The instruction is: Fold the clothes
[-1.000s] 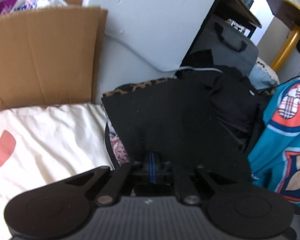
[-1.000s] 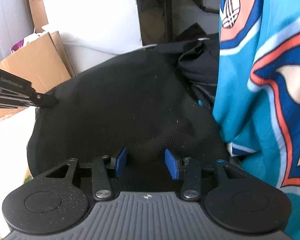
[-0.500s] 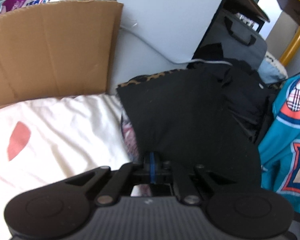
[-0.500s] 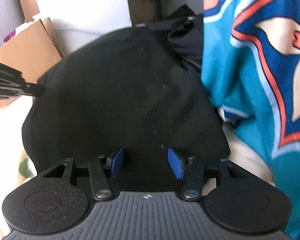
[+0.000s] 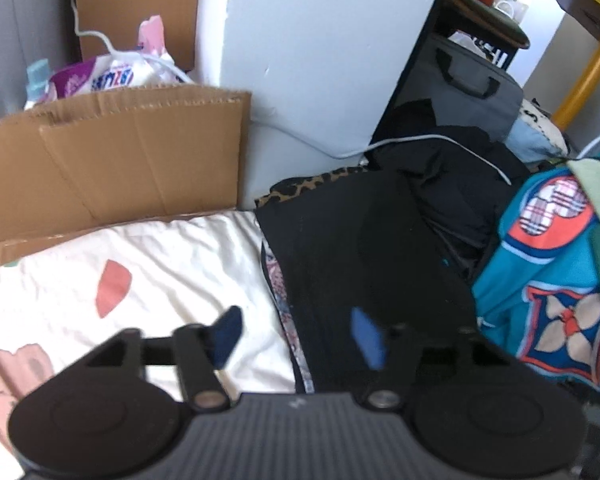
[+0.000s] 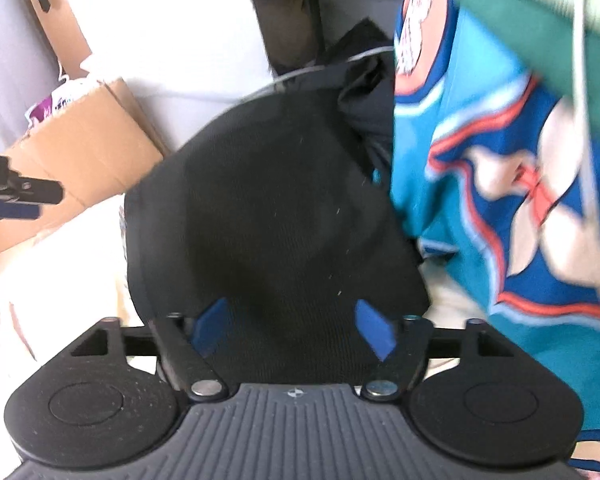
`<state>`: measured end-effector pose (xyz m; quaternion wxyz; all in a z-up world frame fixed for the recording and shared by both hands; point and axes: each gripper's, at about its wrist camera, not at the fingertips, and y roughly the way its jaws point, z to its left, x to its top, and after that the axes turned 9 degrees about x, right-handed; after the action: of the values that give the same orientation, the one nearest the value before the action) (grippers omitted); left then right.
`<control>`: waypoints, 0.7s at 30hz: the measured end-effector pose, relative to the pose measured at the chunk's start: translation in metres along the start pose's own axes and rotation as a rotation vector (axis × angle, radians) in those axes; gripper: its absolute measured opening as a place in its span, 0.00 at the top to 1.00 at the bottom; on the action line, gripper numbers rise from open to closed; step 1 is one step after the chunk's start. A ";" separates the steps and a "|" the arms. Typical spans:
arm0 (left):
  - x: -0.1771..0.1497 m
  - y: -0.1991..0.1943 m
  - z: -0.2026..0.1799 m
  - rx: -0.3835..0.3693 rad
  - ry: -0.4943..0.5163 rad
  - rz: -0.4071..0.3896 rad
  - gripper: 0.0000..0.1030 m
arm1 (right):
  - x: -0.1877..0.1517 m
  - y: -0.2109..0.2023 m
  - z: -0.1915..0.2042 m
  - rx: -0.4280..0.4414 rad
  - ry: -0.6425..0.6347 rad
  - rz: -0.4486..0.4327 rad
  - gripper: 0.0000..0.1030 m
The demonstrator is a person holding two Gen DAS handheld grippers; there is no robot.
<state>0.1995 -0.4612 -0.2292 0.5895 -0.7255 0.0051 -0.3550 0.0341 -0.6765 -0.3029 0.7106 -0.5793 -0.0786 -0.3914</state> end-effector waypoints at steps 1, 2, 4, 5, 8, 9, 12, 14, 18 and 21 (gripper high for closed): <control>0.002 -0.007 0.001 0.007 0.004 0.016 0.26 | 0.004 -0.007 0.002 -0.004 0.013 0.003 0.13; 0.003 -0.014 0.002 0.016 0.010 0.028 0.20 | 0.009 -0.013 0.004 -0.008 0.025 0.007 0.10; 0.006 -0.029 0.005 0.023 0.012 0.029 0.16 | 0.018 -0.025 0.009 -0.018 0.053 0.019 0.08; 0.007 -0.037 0.009 0.017 0.006 0.032 0.12 | 0.022 -0.030 0.011 -0.023 0.072 0.030 0.08; 0.010 -0.062 0.019 0.035 -0.010 0.047 0.10 | 0.035 -0.048 0.020 -0.026 0.099 0.042 0.08; 0.012 -0.071 0.022 0.044 -0.015 0.049 0.09 | 0.038 -0.054 0.025 -0.029 0.095 0.044 0.08; 0.014 -0.096 0.032 0.060 -0.032 0.064 0.07 | 0.046 -0.071 0.036 -0.023 0.106 0.049 0.08; 0.016 -0.112 0.038 0.071 -0.044 0.075 0.07 | 0.052 -0.082 0.042 -0.013 0.125 0.061 0.08; 0.016 -0.143 0.046 0.119 -0.034 0.101 0.06 | 0.063 -0.103 0.056 0.009 0.126 0.071 0.08; 0.013 -0.170 0.052 0.137 -0.027 0.099 0.06 | 0.071 -0.123 0.066 0.015 0.120 0.069 0.08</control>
<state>0.1662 -0.3708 -0.0790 0.6547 -0.6869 0.0084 -0.3152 0.0251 -0.6534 -0.1480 0.7315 -0.5519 -0.0188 -0.3999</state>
